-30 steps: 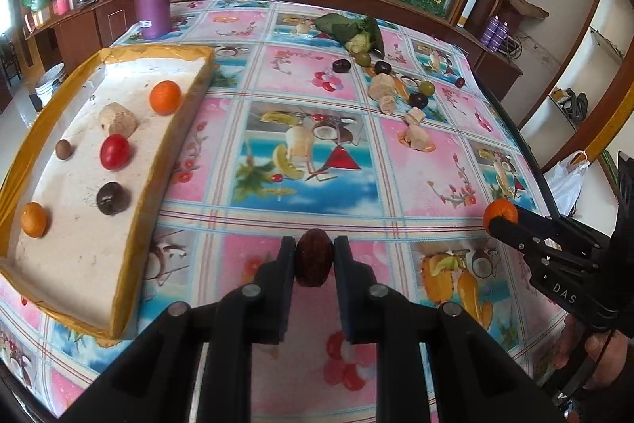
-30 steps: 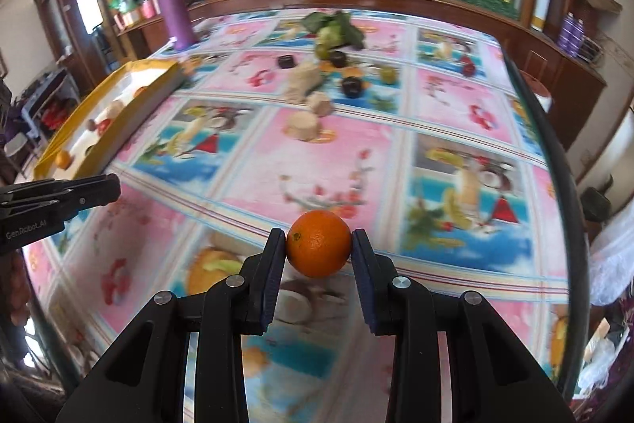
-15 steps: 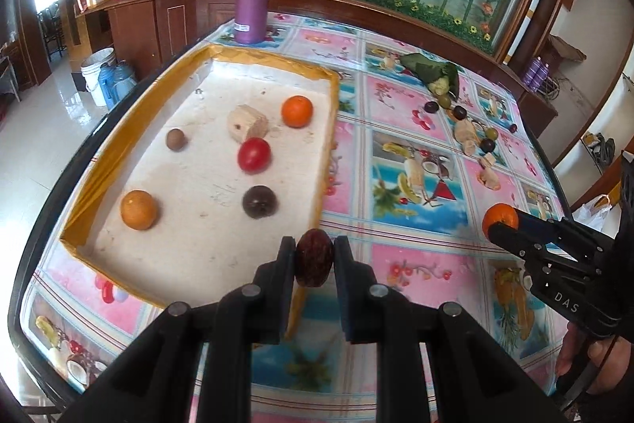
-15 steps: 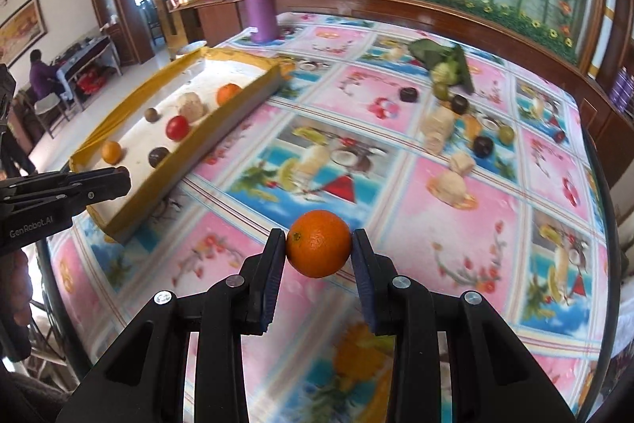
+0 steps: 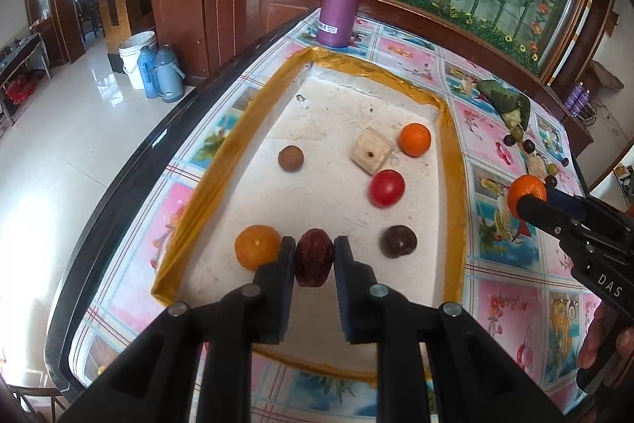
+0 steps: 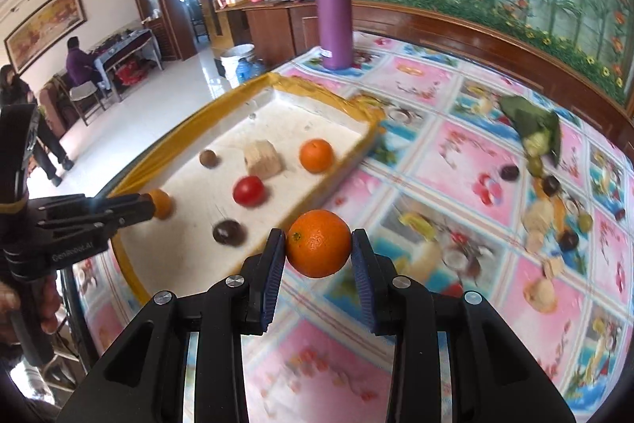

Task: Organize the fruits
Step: 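Carry the red date and orange into the tray and open both tools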

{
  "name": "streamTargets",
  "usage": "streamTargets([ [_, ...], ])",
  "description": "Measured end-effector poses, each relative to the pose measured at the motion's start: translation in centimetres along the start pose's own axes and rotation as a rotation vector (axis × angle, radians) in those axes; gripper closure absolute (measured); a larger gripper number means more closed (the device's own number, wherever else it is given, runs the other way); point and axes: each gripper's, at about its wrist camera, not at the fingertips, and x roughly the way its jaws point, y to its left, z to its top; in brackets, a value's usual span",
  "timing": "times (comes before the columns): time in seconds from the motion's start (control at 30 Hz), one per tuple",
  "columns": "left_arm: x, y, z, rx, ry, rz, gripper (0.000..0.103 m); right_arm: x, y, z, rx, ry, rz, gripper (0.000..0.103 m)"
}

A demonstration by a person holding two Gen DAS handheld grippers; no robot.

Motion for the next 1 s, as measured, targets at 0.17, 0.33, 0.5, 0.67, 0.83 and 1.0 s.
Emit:
streamTargets([
  [0.17, 1.6, 0.3, 1.3, -0.002, 0.016, 0.004, 0.081, 2.9, 1.6, 2.2, -0.043, 0.010, 0.020, 0.070],
  [0.33, 2.9, 0.1, 2.1, 0.013, 0.031, 0.009, 0.081, 5.8, 2.2, 3.5, -0.044, 0.040, 0.046, 0.070],
  [0.5, 4.3, 0.9, 2.4, 0.002, 0.058, 0.018, 0.081, 8.2, 3.3, 3.6, -0.106, 0.080, 0.031, 0.070],
  [0.67, 5.4, 1.2, 2.4, -0.004, 0.080, 0.030, 0.081, 9.4, 3.1, 3.4, -0.127, 0.092, 0.007, 0.070],
  [0.83, 5.9, 1.0, 2.6, 0.008, 0.084, 0.053, 0.081, 9.6, 3.4, 3.3, -0.169, 0.088, -0.019, 0.070],
  [1.0, 6.0, 0.6, 2.6, 0.030, 0.078, 0.075, 0.080, 10.1, 3.5, 3.2, -0.190, 0.091, -0.033, 0.070],
])
